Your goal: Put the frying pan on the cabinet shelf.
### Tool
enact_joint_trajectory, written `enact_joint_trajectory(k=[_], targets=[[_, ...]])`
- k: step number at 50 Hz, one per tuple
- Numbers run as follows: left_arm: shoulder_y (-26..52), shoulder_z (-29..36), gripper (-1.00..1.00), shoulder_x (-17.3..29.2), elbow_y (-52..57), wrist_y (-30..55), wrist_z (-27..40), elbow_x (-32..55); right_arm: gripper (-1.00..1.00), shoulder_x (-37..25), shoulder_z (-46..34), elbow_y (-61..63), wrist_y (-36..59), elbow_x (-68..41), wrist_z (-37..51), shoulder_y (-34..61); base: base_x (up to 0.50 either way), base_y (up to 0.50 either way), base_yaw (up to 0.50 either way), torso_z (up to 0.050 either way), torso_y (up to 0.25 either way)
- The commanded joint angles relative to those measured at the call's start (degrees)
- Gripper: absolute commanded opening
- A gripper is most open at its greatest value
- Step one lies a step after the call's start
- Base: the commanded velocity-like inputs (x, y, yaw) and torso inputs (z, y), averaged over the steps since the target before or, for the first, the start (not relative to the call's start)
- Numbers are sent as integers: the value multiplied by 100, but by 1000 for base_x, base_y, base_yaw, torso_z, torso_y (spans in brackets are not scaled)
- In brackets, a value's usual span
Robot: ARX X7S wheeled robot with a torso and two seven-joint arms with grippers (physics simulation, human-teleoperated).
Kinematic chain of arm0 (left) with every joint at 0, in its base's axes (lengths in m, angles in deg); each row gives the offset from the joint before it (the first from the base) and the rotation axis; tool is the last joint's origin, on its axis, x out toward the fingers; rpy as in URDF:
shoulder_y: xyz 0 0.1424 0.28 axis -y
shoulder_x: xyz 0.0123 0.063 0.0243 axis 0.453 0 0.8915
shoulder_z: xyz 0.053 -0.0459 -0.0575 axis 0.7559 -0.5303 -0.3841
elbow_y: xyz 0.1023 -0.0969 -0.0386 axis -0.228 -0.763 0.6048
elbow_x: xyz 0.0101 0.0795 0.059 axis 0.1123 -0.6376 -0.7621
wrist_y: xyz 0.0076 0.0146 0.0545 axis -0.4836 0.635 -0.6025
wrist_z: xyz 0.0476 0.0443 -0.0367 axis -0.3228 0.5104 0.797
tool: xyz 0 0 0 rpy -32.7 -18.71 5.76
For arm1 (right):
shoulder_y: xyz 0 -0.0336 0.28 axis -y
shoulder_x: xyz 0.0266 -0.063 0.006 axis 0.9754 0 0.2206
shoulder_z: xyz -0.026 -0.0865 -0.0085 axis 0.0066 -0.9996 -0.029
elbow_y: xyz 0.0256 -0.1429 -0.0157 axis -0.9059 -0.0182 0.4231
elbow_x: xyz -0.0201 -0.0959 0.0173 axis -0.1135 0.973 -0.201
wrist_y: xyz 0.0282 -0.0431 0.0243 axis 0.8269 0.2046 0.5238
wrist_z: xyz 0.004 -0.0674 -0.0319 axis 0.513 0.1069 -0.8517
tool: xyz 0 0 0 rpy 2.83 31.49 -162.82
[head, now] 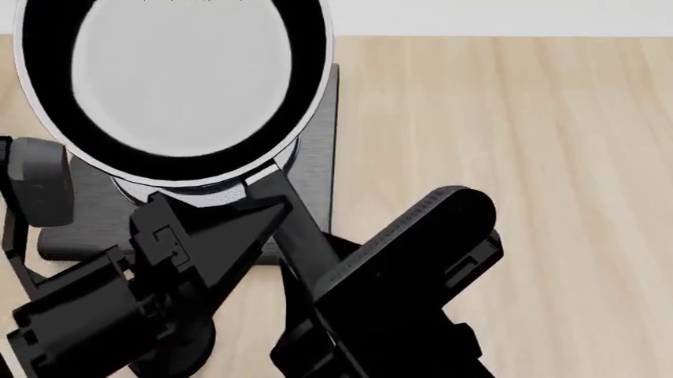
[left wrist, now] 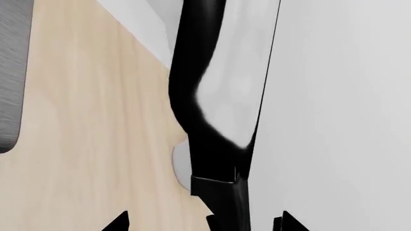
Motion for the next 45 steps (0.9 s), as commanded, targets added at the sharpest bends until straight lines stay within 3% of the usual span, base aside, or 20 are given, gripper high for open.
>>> enact_joint_trajectory(k=[1, 37, 38, 45], targets=[[-19, 115, 100, -62, -166, -41, -266, -208, -100, -20, 139, 120, -149, 206, 166, 60, 0, 0, -8, 0, 0], [204, 413, 100, -118, -595, -341, -629, -473, -100, -295, -129, 96, -580, 272, 196, -274, 0, 2, -3, 1, -1], [197, 411, -100, -116, -587, -361, -622, -486, -100, -312, -155, 87, -612, 289, 189, -283, 0, 0, 0, 0, 0], [194, 428, -100, -77, -506, -409, -626, -494, -100, -334, -211, 89, -653, 289, 202, -294, 0, 2, -4, 0, -1]])
